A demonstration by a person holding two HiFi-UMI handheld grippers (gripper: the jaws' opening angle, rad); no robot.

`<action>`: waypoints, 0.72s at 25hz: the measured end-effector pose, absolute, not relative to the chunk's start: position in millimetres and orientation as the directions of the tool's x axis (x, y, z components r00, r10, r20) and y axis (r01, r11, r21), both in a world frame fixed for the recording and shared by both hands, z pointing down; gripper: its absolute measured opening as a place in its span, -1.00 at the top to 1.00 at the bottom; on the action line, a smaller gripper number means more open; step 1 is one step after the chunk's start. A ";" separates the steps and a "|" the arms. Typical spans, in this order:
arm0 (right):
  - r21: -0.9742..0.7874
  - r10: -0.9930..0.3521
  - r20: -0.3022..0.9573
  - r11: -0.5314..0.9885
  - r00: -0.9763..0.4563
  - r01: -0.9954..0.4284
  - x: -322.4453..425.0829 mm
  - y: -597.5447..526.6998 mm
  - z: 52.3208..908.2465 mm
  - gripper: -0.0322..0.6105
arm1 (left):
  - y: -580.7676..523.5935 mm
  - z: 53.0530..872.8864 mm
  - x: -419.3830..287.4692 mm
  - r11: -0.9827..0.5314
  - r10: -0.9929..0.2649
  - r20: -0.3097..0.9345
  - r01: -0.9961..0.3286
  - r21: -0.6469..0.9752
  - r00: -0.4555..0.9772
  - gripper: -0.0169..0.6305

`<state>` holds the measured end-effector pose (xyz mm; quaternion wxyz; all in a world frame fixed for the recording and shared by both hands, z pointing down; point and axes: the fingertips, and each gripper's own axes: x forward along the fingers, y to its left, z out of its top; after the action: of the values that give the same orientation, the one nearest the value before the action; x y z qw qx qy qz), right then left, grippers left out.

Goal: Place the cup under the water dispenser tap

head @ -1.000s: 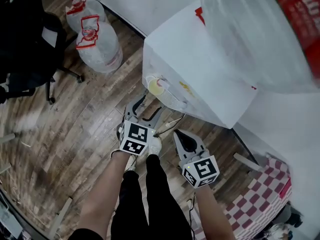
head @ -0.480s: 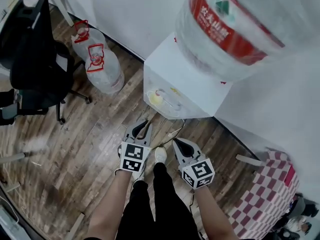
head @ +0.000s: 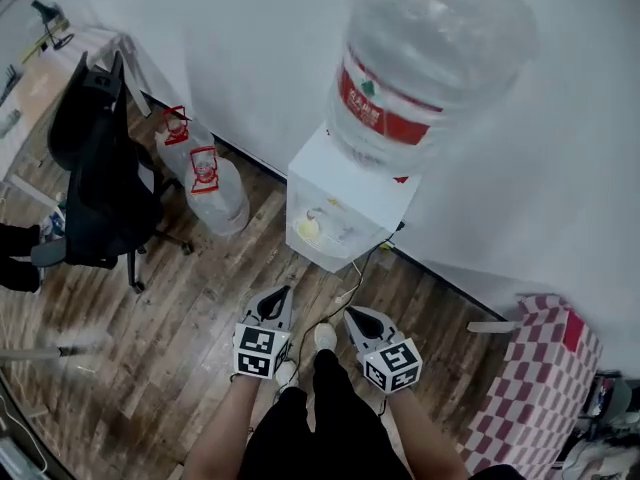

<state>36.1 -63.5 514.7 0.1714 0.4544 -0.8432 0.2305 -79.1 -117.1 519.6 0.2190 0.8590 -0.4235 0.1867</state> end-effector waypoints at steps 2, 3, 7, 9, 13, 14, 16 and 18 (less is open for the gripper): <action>-0.233 -0.701 0.485 0.474 -0.524 -0.849 32.2 -47.0 500.5 0.83 | -98.3 503.3 -83.6 -0.564 -0.642 0.490 -0.796 0.220 0.590 0.90; -0.230 -0.707 0.481 0.470 -0.519 -0.852 31.0 -36.6 493.7 0.83 | -86.5 496.3 -84.8 -0.575 -0.636 0.485 -0.788 0.222 0.601 0.90; -0.210 -0.727 0.467 0.461 -0.503 -0.862 28.2 1.3 468.3 0.83 | -42.0 472.3 -88.4 -0.613 -0.623 0.461 -0.761 0.213 0.632 0.90; -0.200 -0.739 0.453 0.461 -0.498 -0.865 25.9 15.8 456.2 0.83 | -24.5 462.6 -93.0 -0.616 -0.622 0.452 -0.756 0.223 0.640 0.90; -0.186 -0.765 0.418 0.456 -0.490 -0.871 25.1 39.8 433.6 0.83 | 3.6 447.7 -103.3 -0.609 -0.633 0.439 -0.761 0.224 0.637 0.91; -0.186 -0.772 0.409 0.452 -0.487 -0.872 24.8 43.7 429.0 0.83 | 8.0 444.1 -106.6 -0.606 -0.638 0.435 -0.762 0.226 0.636 0.90; -0.186 -0.783 0.390 0.448 -0.485 -0.874 24.1 49.3 420.5 0.83 | 14.1 435.6 -112.6 -0.599 -0.644 0.420 -0.763 0.243 0.640 0.91; -0.188 -0.788 0.376 0.449 -0.486 -0.873 25.1 56.0 413.1 0.83 | 21.5 427.6 -116.7 -0.598 -0.646 0.408 -0.760 0.255 0.645 0.90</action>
<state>25.1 56.0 413.1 0.1177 0.4929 -0.8430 0.1806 -116.7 21.5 427.6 0.2066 0.8830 -0.3981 0.1380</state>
